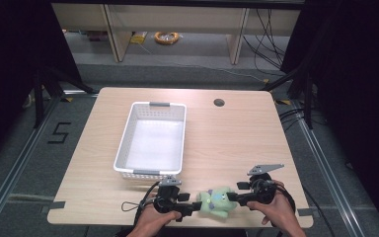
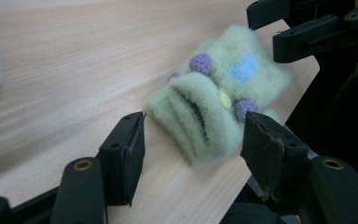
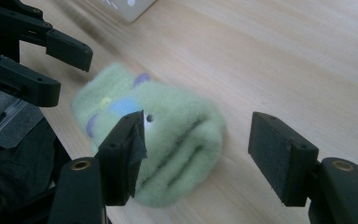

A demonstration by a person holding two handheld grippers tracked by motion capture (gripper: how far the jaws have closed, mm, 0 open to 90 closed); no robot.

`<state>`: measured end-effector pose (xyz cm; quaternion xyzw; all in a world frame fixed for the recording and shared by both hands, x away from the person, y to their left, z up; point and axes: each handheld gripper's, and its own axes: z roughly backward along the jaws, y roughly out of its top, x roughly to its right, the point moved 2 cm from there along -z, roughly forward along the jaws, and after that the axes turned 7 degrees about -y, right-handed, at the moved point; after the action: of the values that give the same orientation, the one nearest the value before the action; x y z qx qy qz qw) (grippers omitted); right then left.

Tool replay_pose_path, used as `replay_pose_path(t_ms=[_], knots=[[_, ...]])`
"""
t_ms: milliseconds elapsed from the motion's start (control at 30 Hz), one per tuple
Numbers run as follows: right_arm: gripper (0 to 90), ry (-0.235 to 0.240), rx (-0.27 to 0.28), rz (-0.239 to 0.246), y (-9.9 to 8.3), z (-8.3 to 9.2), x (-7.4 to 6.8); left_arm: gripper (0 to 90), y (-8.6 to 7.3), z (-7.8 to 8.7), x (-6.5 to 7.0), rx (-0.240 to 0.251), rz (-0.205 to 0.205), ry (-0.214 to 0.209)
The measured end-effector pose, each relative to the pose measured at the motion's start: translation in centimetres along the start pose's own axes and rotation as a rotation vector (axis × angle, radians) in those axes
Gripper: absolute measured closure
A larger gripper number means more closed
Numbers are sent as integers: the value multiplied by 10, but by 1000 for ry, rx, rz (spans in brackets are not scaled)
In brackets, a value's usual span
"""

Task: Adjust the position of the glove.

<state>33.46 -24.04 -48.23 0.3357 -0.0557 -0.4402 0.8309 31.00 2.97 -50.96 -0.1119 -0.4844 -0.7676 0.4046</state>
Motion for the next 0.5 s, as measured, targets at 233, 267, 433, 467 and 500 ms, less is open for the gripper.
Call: replay_pose_path(t_ms=[233, 267, 433, 467, 500], knots=[[391, 22, -32, -28, -4, -12, 3, 387, 1, -14, 1, -23, 27, 8], [394, 13, -32, -29, -5, -13, 3, 391, 0, -18, 1, -33, 28, 13], [398, 41, -54, -36, -8, -19, 3, 411, -1, -23, -1, -51, 29, 24], [398, 28, -61, -38, -9, -19, 3, 419, -1, -24, -1, -55, 24, 25], [399, 30, -59, -38, -9, -20, 3, 424, -1, -25, -1, -58, 21, 24]])
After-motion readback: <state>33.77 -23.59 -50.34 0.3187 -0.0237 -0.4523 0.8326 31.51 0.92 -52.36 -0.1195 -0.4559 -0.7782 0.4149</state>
